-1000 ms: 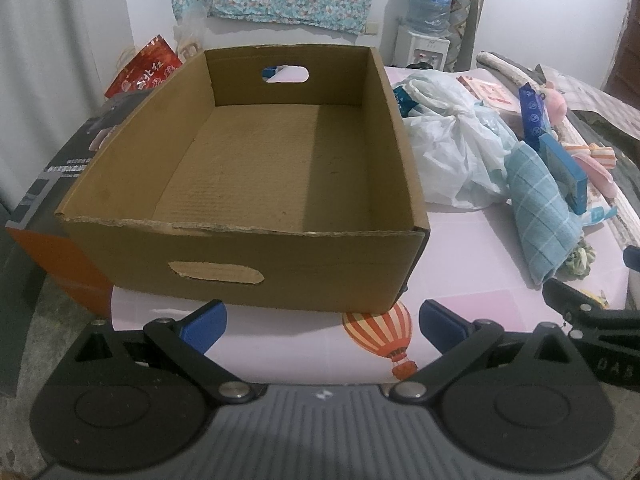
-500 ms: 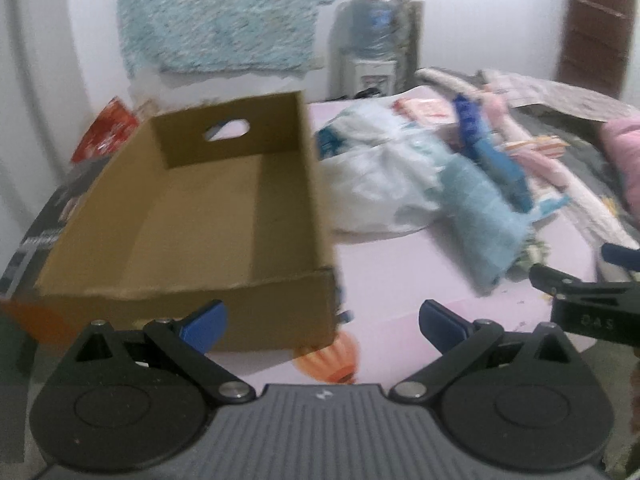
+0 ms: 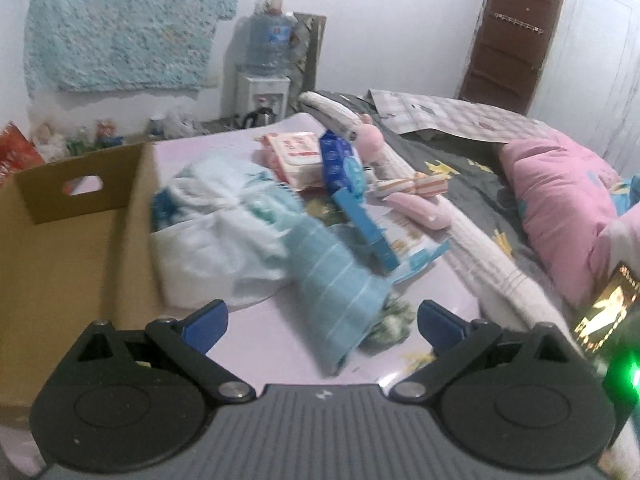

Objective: Organize soft objects
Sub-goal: 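Move left tool to the blue-white box while right tool approaches the pink sponge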

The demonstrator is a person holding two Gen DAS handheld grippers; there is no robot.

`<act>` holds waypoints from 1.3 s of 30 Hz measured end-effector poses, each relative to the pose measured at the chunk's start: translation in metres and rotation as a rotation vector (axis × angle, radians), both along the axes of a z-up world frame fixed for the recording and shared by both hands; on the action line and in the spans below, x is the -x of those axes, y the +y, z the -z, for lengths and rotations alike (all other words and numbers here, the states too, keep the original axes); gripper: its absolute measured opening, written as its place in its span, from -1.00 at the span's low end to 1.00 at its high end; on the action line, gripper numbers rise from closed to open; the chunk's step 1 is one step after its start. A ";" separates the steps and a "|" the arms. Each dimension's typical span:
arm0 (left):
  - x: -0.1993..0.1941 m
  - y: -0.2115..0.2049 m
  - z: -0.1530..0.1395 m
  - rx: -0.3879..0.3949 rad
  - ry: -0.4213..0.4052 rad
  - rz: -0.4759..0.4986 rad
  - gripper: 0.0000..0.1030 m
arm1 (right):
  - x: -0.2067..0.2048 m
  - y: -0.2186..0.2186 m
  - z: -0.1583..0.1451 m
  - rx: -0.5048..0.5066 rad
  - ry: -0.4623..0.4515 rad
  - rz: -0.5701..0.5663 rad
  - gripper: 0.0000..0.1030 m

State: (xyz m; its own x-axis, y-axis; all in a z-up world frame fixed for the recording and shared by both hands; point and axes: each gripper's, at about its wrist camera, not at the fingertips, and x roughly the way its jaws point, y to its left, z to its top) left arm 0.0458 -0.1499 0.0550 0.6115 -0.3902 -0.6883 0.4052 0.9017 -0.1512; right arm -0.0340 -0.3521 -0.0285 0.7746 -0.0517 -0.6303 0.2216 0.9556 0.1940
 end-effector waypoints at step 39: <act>-0.181 -0.154 0.064 -0.050 0.232 0.041 -0.09 | -0.117 -0.185 0.048 -0.758 -0.207 0.237 0.52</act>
State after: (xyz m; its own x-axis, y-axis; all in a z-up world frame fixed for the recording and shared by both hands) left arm 0.2271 -0.3036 -0.0093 0.4189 -0.3730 -0.8279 0.4012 0.8939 -0.1998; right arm 0.0825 -0.5370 -0.0769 0.9012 0.1540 -0.4050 0.2896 0.4811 0.8274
